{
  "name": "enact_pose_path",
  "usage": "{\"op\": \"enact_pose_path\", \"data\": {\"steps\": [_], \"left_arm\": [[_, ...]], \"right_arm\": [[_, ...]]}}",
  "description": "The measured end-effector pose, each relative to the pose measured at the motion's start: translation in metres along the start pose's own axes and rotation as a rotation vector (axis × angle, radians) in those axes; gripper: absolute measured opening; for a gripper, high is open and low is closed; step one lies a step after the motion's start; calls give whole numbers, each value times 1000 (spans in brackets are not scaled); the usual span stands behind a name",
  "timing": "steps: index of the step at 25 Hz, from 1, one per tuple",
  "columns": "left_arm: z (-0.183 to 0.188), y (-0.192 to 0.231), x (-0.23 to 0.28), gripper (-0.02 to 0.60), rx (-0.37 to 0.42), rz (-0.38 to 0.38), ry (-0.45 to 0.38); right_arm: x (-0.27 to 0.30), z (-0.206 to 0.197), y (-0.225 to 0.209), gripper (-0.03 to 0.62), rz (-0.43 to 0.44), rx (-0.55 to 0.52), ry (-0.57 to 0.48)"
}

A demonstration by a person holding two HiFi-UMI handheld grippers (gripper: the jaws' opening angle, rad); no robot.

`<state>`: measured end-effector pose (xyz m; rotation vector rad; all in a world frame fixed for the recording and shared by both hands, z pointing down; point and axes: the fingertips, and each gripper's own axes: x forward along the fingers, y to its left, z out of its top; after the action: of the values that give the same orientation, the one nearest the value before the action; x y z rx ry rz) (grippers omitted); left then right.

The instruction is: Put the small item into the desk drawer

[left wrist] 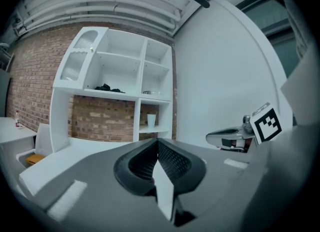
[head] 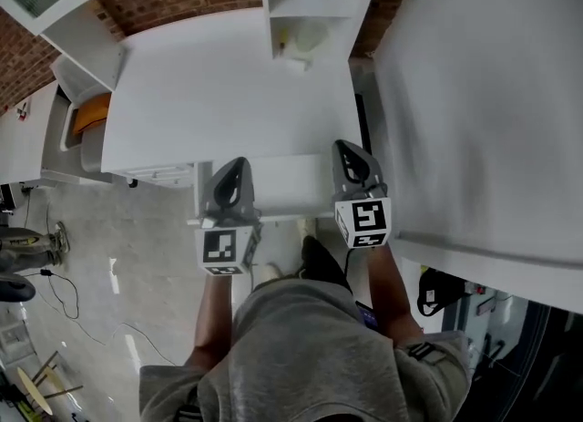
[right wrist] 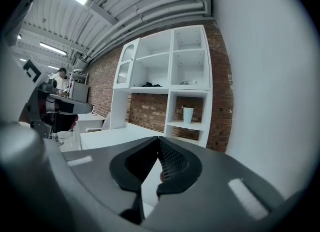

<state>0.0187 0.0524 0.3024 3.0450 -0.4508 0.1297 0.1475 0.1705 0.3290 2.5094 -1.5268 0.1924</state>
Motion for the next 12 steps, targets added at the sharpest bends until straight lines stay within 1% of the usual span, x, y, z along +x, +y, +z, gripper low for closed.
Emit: {"op": "enact_pose_path", "data": {"steps": [6, 12], "left_arm": [[-15, 9, 69, 12, -23, 60, 59], [-28, 20, 129, 12, -32, 98, 89]], "right_arm": [[69, -8, -37, 3, 83, -13, 48], [132, -25, -64, 3, 149, -20, 88]]}}
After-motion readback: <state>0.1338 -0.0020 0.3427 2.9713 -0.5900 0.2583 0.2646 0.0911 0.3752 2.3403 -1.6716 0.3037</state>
